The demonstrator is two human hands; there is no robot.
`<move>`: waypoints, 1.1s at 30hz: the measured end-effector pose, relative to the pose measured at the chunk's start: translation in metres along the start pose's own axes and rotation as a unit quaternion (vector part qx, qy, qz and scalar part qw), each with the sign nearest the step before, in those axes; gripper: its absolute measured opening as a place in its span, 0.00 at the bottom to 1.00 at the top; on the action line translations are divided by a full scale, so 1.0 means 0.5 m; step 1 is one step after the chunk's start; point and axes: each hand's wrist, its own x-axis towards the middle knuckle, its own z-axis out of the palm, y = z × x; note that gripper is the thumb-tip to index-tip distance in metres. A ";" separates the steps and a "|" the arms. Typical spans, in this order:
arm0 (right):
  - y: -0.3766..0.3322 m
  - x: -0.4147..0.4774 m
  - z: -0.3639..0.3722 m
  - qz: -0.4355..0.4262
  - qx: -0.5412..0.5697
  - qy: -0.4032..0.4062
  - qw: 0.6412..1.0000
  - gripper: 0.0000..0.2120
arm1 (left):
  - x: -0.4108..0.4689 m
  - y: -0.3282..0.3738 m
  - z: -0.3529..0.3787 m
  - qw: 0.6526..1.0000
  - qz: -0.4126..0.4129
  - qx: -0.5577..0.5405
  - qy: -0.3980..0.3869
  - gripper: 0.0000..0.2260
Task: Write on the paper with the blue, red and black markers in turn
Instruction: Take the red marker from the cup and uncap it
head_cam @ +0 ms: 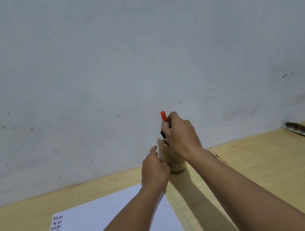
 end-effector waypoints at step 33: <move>-0.364 -0.269 0.002 0.284 0.521 -0.100 0.799 0.10 | -0.262 0.056 -0.468 0.960 0.075 -0.230 0.144 0.05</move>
